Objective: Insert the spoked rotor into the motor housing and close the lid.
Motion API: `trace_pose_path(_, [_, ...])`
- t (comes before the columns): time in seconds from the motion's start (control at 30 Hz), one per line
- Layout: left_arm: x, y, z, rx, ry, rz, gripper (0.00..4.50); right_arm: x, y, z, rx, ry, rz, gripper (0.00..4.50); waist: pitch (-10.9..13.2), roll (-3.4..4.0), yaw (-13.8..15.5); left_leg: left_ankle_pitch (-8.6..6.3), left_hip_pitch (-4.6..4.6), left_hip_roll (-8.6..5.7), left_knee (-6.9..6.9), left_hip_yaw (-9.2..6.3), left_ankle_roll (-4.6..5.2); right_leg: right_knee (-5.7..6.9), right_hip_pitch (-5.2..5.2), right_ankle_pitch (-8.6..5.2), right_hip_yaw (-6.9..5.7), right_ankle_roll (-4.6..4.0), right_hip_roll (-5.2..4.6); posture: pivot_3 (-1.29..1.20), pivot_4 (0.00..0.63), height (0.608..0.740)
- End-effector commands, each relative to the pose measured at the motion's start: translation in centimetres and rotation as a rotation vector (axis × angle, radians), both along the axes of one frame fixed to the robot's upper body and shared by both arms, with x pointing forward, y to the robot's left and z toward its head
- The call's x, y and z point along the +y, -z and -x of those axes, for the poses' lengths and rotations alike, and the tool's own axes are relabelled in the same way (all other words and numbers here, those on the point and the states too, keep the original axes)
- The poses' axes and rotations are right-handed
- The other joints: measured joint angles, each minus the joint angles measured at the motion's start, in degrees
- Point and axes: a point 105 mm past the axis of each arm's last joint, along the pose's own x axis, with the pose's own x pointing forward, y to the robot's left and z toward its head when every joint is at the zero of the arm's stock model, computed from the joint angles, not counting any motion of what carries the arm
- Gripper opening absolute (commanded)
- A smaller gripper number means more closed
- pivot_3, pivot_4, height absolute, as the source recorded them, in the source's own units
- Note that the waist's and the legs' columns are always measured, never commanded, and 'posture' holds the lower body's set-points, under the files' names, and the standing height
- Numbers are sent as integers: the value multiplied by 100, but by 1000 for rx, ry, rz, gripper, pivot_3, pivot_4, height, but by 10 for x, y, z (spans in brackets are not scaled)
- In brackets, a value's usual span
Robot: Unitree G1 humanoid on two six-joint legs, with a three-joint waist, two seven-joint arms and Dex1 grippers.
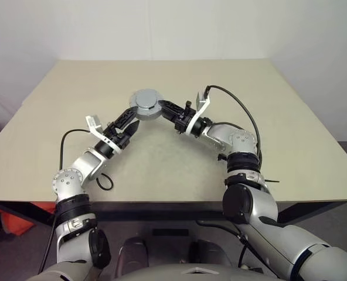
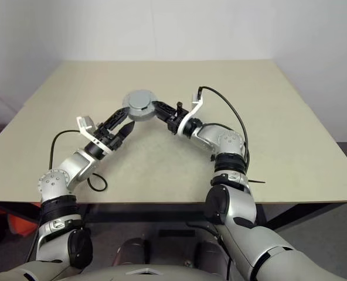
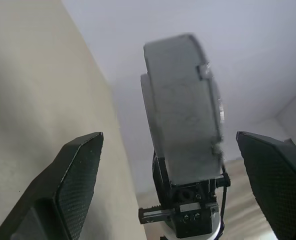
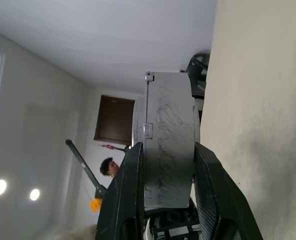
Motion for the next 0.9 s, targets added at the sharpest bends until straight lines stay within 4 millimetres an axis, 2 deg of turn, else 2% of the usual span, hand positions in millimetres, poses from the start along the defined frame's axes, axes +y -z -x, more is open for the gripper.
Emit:
trace_pose_path(0.03, [-8, -17, -4, -58, 41, 35, 4487, -1, -27, 4, -105, -15, -65, 1126, 0, 0, 4, 0, 0, 0, 0, -1, -1, 0, 1, 0, 0, 1, 0, 0, 0, 740])
trace_pose_path(0.3, [-12, -17, -30, -36, 25, 44, 4487, 2, -26, 8, -121, -24, -42, 1126, 0, -1, 11, 4, 0, -4, 2, -3, -6, 2, 1, 4, 0, 7, 0, 0, 0, 740])
trace_pose_path(0.47, [-20, -10, -35, -24, 37, 19, 4487, 3, -26, 9, -131, -26, -35, 1126, 0, -1, 12, 4, 0, -4, 2, -4, -6, 1, 3, 13, 0, 21, 0, 0, 0, 740])
trace_pose_path(0.57, [-21, -9, -36, -25, 37, 16, 3896, 4, -25, 9, -135, -23, -26, 1126, 0, -1, 19, 4, -3, -4, 2, -6, -6, 1, 3, 14, 0, 21, 0, 0, 0, 740])
trace_pose_path(0.7, [-18, -7, -34, -27, 29, 23, 2483, 4, -21, 7, -134, -6, -2, 1126, 0, -1, 17, 4, -1, -3, 3, -6, -6, 4, 3, 13, 0, 19, 0, 0, 0, 740])
trace_pose_path(0.73, [-17, -6, -34, -24, 26, 22, 2277, 4, -20, 6, -133, -2, 4, 1126, 0, -2, 18, 4, -1, -4, 4, -6, -6, 4, 3, 12, 0, 17, 0, 0, 0, 740])
trace_pose_path(0.9, [-15, -3, -35, -11, 14, 21, 2271, 3, -11, 0, -130, 41, 37, 1126, 0, -2, 20, 4, -1, -3, 7, -6, -6, 7, 4, 4, 0, 3, 0, 0, 0, 740])
